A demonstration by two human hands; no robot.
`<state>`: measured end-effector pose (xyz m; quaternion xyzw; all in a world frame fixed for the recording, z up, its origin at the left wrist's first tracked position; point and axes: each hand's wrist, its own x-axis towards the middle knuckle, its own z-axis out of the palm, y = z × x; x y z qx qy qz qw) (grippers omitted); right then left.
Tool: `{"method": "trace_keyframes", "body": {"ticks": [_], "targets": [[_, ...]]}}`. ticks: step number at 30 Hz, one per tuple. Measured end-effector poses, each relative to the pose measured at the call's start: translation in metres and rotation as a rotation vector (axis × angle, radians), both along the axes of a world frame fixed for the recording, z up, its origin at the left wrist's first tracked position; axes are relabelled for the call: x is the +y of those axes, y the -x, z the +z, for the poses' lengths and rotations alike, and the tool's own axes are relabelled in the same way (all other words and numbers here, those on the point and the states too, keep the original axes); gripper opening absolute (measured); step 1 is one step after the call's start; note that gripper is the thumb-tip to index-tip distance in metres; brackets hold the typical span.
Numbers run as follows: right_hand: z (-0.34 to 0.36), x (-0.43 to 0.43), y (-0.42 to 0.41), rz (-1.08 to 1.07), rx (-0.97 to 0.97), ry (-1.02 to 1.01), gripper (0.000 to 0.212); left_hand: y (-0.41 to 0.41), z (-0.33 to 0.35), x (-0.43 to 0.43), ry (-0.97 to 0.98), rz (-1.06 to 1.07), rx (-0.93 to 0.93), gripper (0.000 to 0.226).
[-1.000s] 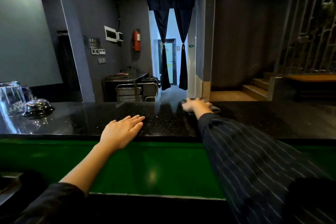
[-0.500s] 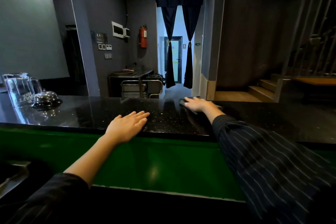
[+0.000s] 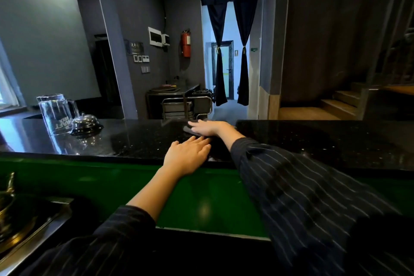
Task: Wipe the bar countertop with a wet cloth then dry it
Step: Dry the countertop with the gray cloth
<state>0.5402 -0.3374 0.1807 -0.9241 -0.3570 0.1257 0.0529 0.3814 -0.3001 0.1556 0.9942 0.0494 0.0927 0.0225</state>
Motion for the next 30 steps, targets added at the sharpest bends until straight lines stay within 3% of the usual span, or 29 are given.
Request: {"method": "trace_keyframes", "body": {"ticks": [4,8,14,19,22,26,30], "targets": [[0.000,-0.034,-0.004,-0.178,0.010,-0.044,0.056,-0.001,-0.002,0.007,-0.063,-0.063,-0.029,0.048],[-0.015,-0.067,-0.024,-0.394,-0.057,-0.046,0.077,-0.001,0.011,0.038,0.234,-0.186,0.029,0.045],[-0.011,-0.076,0.011,-0.582,-0.116,-0.047,0.058,0.036,0.007,0.167,0.042,-0.166,0.038,0.050],[-0.008,-0.026,0.026,-0.823,-0.168,0.029,0.061,0.040,-0.004,0.178,0.004,-0.185,-0.032,0.052],[-0.009,0.025,0.029,-0.809,-0.170,0.013,0.062,0.037,-0.006,0.181,-0.006,-0.196,-0.104,0.051],[-0.007,0.110,0.046,-0.640,-0.195,-0.036,0.064,0.038,-0.007,0.184,0.078,-0.232,-0.161,0.047],[-0.002,0.169,0.057,-0.479,0.002,-0.214,0.083,0.035,-0.004,0.193,0.586,-0.120,-0.395,0.026]]}}
